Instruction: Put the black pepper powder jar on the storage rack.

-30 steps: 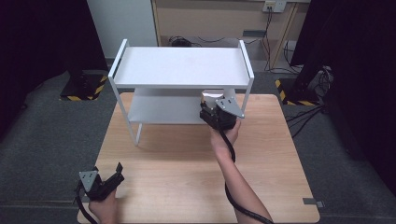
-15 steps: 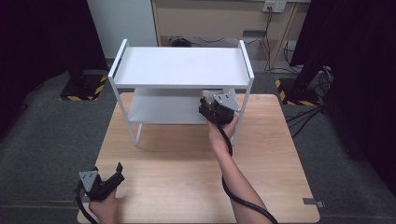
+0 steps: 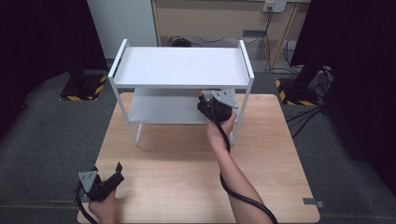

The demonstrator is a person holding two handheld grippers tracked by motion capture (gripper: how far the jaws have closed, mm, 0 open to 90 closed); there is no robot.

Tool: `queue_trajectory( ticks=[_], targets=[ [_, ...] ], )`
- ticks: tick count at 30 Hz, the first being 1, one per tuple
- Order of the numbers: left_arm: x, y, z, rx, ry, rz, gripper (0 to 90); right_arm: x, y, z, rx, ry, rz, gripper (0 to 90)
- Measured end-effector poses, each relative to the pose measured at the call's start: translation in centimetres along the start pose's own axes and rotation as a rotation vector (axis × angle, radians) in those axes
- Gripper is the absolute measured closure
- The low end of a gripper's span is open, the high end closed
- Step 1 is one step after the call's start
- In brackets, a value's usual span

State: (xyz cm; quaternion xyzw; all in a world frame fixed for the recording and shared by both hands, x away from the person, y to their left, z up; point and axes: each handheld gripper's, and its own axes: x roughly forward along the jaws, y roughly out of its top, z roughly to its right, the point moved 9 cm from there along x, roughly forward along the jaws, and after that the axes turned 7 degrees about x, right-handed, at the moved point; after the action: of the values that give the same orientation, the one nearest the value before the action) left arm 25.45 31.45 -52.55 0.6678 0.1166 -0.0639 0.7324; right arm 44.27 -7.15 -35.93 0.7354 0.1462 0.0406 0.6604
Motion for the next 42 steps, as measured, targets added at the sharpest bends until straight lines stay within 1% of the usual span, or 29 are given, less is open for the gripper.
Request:
queue_trajectory(
  ticks=[7,10,12,15,21,24,25,27,30,32,42],
  targets=[
    [0.1,0.0,0.0,-0.002,-0.004,-0.003,5.1,0.3,0.0,0.0,-0.006,-0.004,0.001,30.5],
    [0.1,0.0,0.0,0.005,-0.006,-0.006,5.2,0.4,0.1,0.0,-0.003,-0.002,-0.002,30.5],
    [0.1,0.0,0.0,0.002,-0.005,-0.004,5.2,0.5,0.1,0.0,0.0,-0.003,-0.003,30.5],
    [0.1,0.0,0.0,0.0,-0.004,-0.004,5.3,0.6,0.1,0.0,-0.006,-0.006,-0.002,30.4],
    [0.1,0.1,0.1,0.011,-0.007,-0.013,5.6,0.5,0.0,-0.1,-0.018,-0.001,-0.007,29.7],
    [0.1,0.1,0.1,0.011,-0.007,-0.013,5.6,0.5,0.0,-0.1,0.002,-0.002,-0.005,23.7],
    [0.1,0.1,0.1,0.012,-0.007,-0.014,5.6,0.5,-0.1,-0.1,0.001,-0.006,-0.004,22.2],
    [0.1,0.1,0.1,0.012,-0.008,-0.014,5.6,0.4,-0.1,-0.3,-0.01,-0.009,0.0,20.5],
    [0.1,0.1,0.1,0.013,-0.008,-0.016,5.6,0.3,-0.1,-0.6,-0.044,-0.018,0.008,18.1],
    [0.2,0.1,0.1,0.013,-0.008,-0.016,5.6,0.2,-0.1,-0.8,-0.046,-0.021,0.012,16.6],
    [0.2,0.1,0.1,0.021,-0.011,-0.022,5.5,-0.7,-0.2,-1.0,-0.056,-0.027,0.006,14.3]
  ],
)
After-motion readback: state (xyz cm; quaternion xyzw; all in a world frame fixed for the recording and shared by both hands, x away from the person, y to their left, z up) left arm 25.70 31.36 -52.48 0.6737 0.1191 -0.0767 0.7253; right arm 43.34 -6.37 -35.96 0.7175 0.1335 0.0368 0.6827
